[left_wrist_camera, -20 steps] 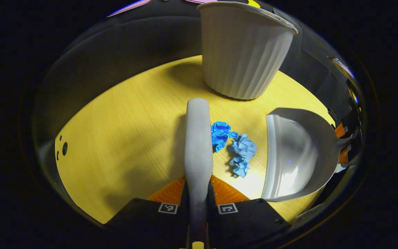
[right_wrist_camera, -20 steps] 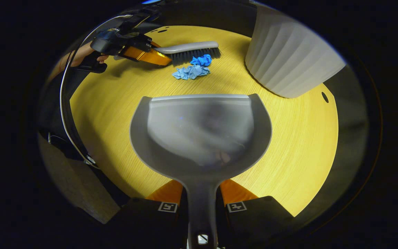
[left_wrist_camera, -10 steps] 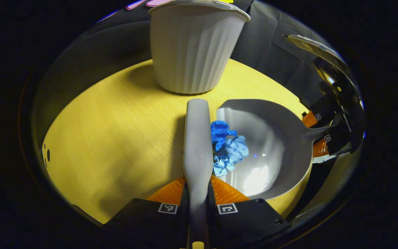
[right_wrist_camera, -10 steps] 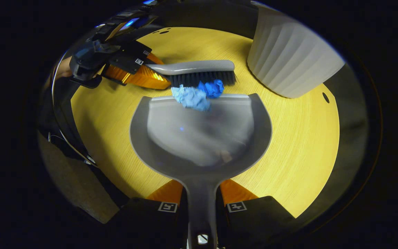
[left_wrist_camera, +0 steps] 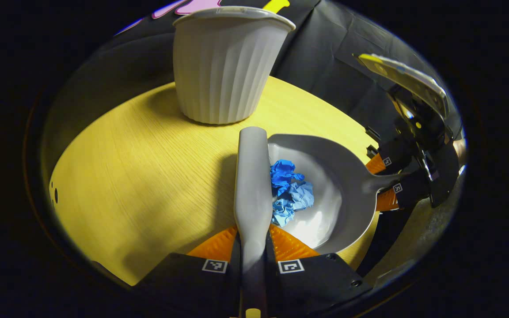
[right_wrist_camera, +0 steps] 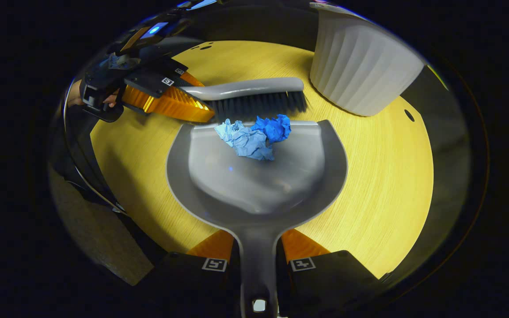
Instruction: Pick up the small broom and dustpan from the desktop, sweep the trash into the dustpan with the broom, and then empty the trash into the garbage bin.
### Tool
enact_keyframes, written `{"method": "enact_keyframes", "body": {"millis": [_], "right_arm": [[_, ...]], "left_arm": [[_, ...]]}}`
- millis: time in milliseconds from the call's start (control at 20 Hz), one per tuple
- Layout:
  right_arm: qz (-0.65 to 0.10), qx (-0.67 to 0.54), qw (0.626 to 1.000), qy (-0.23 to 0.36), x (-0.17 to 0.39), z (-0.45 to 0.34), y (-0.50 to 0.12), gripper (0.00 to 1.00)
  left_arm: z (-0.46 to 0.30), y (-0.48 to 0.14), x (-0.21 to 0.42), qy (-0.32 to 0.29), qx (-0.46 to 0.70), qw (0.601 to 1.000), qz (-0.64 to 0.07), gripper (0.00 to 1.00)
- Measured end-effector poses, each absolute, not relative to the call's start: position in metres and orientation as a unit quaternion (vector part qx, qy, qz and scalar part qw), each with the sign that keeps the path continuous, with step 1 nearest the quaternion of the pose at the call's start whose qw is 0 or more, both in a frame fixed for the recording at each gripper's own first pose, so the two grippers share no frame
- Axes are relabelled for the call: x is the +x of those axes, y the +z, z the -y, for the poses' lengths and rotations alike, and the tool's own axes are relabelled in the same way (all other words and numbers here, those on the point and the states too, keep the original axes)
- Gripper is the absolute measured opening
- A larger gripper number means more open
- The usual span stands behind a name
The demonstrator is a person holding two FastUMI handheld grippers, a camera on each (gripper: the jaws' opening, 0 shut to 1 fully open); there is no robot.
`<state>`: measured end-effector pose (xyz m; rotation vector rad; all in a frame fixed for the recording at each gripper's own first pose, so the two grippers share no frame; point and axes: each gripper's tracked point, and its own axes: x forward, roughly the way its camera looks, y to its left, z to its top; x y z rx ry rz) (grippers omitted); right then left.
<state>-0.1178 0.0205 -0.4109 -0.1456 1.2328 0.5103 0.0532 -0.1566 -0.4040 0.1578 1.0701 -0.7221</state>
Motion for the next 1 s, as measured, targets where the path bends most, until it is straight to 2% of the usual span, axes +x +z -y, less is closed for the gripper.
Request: {"method": "enact_keyframes", "body": {"millis": [50,100,150,400,550,600,750,1000], "right_arm": [[-0.567,-0.064,0.787,0.233,-0.118,-0.021,-0.409,0.37],[-0.563,-0.062,0.792,0.229,-0.120,-0.021,-0.404,0.37],[-0.561,-0.060,0.795,0.224,-0.123,-0.020,-0.400,0.37],[-0.569,-0.034,0.805,0.164,-0.125,-0.018,-0.378,0.37],[-0.568,-0.009,0.814,0.120,-0.110,-0.006,-0.360,0.37],[-0.567,-0.008,0.817,0.104,-0.104,-0.004,-0.351,0.37],[-0.568,0.004,0.821,0.059,-0.084,0.008,-0.329,0.37],[-0.547,0.013,0.837,0.010,-0.060,0.044,-0.262,0.37]], "left_arm": [[0.155,-0.400,0.055,-0.332,0.070,0.802,-0.493,0.27],[0.149,-0.395,0.058,-0.324,0.071,0.808,-0.487,0.31],[0.141,-0.390,0.061,-0.315,0.073,0.815,-0.481,0.27],[0.085,-0.366,0.074,-0.262,0.059,0.840,-0.471,0.27],[0.062,-0.368,0.065,-0.241,0.051,0.845,-0.475,0.27],[0.056,-0.369,0.063,-0.235,0.049,0.846,-0.476,0.30],[0.042,-0.375,0.056,-0.228,0.041,0.848,-0.476,0.27],[0.017,-0.382,0.041,-0.225,0.034,0.850,-0.475,0.27]]}}
